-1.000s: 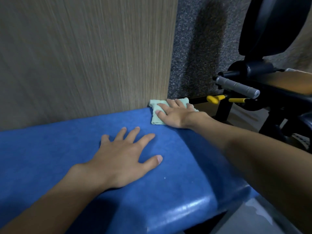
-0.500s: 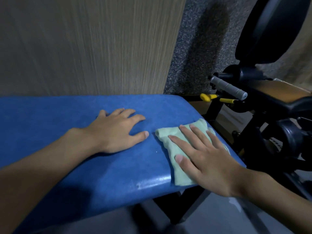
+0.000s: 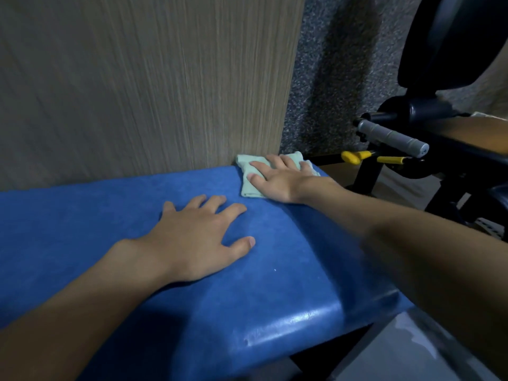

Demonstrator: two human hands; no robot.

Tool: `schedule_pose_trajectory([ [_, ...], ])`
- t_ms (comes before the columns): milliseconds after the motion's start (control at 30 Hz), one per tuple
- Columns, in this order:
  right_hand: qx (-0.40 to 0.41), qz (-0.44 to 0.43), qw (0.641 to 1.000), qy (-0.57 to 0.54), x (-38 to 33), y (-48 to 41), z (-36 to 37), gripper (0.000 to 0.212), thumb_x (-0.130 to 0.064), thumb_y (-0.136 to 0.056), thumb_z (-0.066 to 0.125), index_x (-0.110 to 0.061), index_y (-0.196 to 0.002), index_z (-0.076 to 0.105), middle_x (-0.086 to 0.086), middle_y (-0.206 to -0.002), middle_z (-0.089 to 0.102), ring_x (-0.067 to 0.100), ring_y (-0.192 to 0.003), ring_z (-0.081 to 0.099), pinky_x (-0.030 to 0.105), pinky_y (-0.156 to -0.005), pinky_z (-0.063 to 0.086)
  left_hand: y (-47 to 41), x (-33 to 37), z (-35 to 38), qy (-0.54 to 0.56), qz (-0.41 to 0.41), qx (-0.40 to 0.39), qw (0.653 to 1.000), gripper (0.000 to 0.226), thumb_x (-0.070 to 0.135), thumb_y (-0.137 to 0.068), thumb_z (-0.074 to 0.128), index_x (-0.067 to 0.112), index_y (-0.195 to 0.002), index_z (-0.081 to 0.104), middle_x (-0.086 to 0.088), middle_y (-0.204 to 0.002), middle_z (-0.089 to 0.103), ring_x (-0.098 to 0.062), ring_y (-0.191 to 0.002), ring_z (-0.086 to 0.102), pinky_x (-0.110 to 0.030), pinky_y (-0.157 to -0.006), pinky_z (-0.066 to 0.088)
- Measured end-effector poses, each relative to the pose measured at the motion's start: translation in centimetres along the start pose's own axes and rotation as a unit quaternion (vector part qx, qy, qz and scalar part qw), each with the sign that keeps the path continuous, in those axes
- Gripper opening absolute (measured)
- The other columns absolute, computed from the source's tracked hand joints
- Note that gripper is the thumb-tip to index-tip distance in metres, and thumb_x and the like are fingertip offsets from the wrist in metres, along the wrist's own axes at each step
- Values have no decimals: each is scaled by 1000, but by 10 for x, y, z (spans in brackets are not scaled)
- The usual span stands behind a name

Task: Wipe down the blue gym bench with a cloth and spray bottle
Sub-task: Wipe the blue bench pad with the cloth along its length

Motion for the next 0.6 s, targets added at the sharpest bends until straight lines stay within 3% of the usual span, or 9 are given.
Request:
schedule_pose_trajectory([
  [133,0,11,1000,-12,-2,-13,-1,60,-62,-96,11,-42,-152,16,-3,-164,7,21,-151,-4,60,-115,-3,2,-1,1,15,-3,-6,1000,93,85,-60,-3,52,-145,15,13,-162,14,-13,-150,12,-57,-111,23],
  [267,-3,-6,1000,-5,0,14,4,61,-63,-96,10,-45,-154,8,-6,-166,-6,22,-151,-11,58,-117,-8,5,-2,2,46,-7,-9,999,88,87,-71,8,49,-150,17,12,-164,13,-12,-151,10,-55,-115,19],
  [467,-7,-58,998,22,4,113,17,61,-65,-95,7,-47,-153,-1,-8,-165,-11,20,-150,-15,54,-118,-9,11,-3,-6,76,-1,22,997,93,82,-66,9,43,-146,33,17,-156,27,-7,-146,21,-48,-114,23],
  [600,7,-91,995,43,3,190,22,73,-71,-82,-14,-48,-151,-11,-8,-164,-16,19,-150,-18,51,-119,-9,13,-4,-13,68,-1,40,997,85,79,-70,14,40,-141,41,18,-147,37,-8,-139,32,-48,-110,29],
])
Point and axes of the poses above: each hand's wrist, its own y-axis away from the middle knuckle, its own z-axis out of the palm, x = y × z, the point moved 7 cm from there along -y, towards the middle knuckle
